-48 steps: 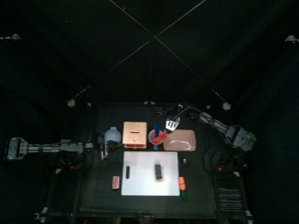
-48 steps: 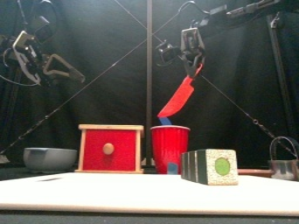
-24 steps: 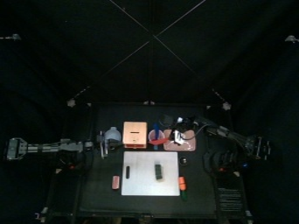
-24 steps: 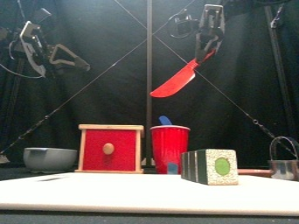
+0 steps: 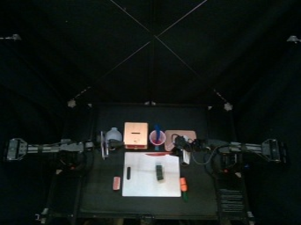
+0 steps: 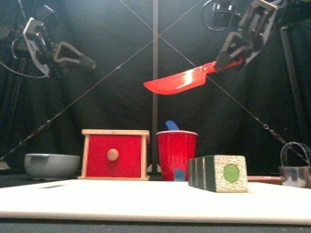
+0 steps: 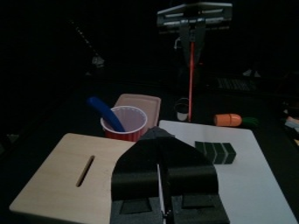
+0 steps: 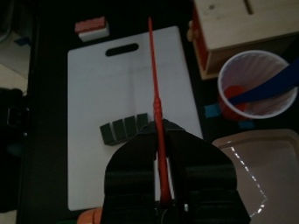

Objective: Place sushi on board then cut the sushi with the knife then place the pieces on the plate
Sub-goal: Grasp knife edge with left hand

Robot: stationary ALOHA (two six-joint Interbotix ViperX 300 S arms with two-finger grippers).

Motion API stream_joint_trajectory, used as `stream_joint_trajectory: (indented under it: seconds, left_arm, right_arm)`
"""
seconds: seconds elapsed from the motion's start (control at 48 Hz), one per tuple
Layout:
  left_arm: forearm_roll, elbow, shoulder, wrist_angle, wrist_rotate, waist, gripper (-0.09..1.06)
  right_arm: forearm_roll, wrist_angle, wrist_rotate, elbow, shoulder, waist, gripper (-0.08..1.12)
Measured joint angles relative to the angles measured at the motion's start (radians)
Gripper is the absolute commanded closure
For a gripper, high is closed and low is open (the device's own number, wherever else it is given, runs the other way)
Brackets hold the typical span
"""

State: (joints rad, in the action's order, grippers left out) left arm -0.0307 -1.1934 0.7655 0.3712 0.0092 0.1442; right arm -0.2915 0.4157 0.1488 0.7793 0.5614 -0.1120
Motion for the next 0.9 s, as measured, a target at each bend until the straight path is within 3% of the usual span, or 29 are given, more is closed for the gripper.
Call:
stream_joint_trajectory:
  seconds: [0.229, 0.479, 0.667, 0.771, 0.896]
  left_arm:
    - [0.0, 0.034, -0.021, -0.002, 0.0, -0.081, 0.77]
    - [0.0, 0.107, -0.114, -0.021, 0.002, -0.147, 0.43]
    - [-0.025, 0.187, -0.179, -0.169, -0.003, -0.155, 0.21]
    - [-0.038, 0.242, -0.216, -0.259, -0.002, -0.155, 0.19]
    - [-0.044, 0.298, -0.264, -0.33, -0.003, -0.158, 0.19]
  right_arm:
    - [0.005, -0.19, 0.002, 0.123, 0.0, 0.064, 0.64]
    - [0.003, -0.348, 0.003, 0.213, 0.0, 0.109, 0.64]
    - [-0.008, -0.463, 0.002, 0.27, 0.002, 0.121, 0.64]
    - [-0.011, -0.492, 0.002, 0.279, 0.0, 0.123, 0.64]
    - [-0.011, -0.506, 0.002, 0.281, -0.002, 0.127, 0.64]
